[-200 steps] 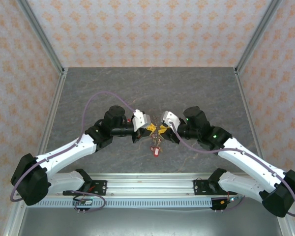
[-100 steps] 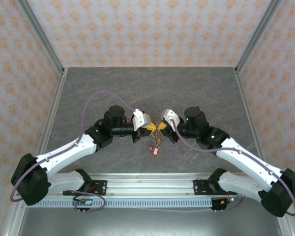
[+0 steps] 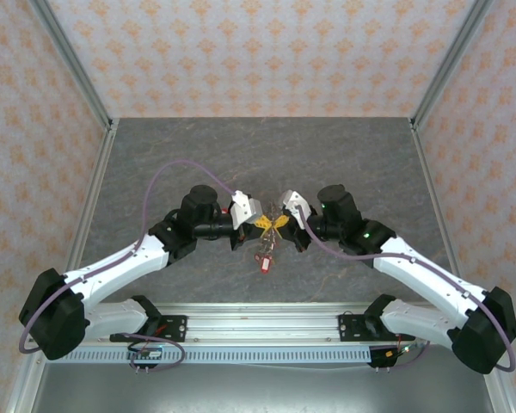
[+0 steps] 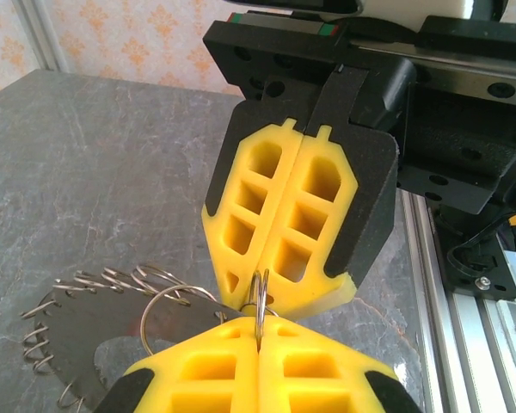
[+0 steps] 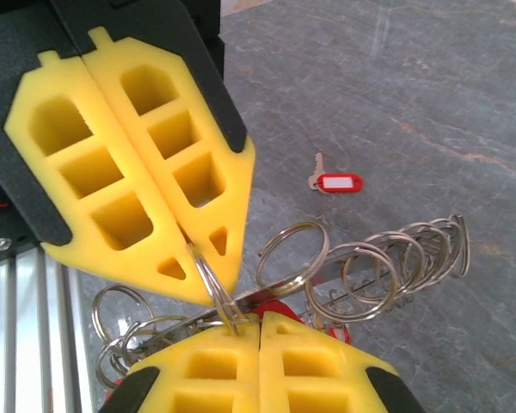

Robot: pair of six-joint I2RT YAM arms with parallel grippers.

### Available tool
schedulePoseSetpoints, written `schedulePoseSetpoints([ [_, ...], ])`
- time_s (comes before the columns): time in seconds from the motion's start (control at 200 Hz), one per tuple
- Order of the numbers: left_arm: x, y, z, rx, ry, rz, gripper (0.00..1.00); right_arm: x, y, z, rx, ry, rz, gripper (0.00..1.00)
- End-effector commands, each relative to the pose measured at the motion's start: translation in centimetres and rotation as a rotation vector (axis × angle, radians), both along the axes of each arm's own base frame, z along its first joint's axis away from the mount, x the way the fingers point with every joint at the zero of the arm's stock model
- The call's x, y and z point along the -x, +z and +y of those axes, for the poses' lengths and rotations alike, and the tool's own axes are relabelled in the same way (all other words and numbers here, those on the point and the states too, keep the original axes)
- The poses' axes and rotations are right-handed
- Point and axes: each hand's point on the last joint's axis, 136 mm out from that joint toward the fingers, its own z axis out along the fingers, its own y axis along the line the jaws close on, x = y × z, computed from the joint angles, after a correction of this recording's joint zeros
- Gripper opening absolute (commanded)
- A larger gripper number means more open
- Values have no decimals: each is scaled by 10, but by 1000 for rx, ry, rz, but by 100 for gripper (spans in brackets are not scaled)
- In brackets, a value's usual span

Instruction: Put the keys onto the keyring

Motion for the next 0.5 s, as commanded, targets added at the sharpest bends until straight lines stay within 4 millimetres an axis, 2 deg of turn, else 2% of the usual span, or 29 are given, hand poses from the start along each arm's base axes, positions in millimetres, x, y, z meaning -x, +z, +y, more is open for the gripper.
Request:
schedulePoseSetpoints([
  [0.0,0,39,-11,112,-49,-107,0,11,13,10,-58,58,52,1],
  [0.16,1,37,-11,109,-57,-101,0,-15,31,-2,-151,-99,5,0],
  [0.22,1,37,-11,111,-56,-101,0,-14,36,-2,-181,-99,15,0],
  [0.3,2,37,-11,113,-53,-101,0,-10,32,-1,-161,-83,43,0],
  [0.385,1,34,-9,89,-45,-107,0,-15,23,-10,-85,-132,46,0],
  [0.495,-3,26,-3,33,-13,-120,0,-14,25,-18,-51,-149,22,0],
])
